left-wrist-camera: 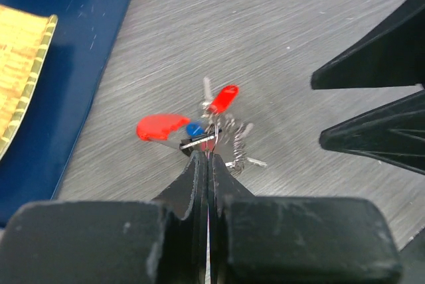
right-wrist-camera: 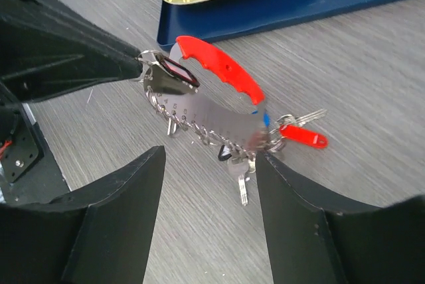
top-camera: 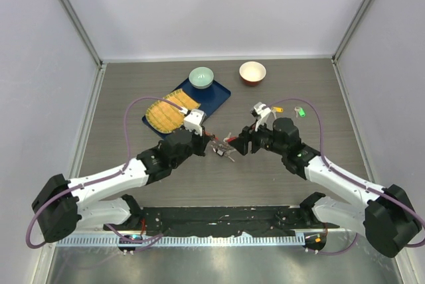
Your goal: Put the keys on the keyring
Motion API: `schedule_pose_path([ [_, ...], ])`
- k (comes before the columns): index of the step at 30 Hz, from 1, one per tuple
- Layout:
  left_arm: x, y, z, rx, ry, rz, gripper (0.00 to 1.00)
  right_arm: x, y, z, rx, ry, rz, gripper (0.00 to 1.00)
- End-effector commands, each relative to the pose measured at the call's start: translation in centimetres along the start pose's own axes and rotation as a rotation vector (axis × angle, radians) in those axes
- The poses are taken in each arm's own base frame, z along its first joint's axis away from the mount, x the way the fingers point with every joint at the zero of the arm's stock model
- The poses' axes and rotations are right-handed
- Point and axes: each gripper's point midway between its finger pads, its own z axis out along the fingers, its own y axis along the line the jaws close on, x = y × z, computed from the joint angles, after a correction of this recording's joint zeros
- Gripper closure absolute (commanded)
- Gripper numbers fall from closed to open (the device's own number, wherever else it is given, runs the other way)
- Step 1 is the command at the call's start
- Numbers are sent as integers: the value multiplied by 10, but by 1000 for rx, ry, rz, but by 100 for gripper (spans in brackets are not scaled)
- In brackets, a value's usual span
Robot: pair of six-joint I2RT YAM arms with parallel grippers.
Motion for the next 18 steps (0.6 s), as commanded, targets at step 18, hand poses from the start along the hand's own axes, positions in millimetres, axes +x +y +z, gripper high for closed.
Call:
schedule_pose_path([
  [18, -75, -47, -28, 280, -159, 68, 100, -52, 52, 8, -160, -249, -456, 45],
])
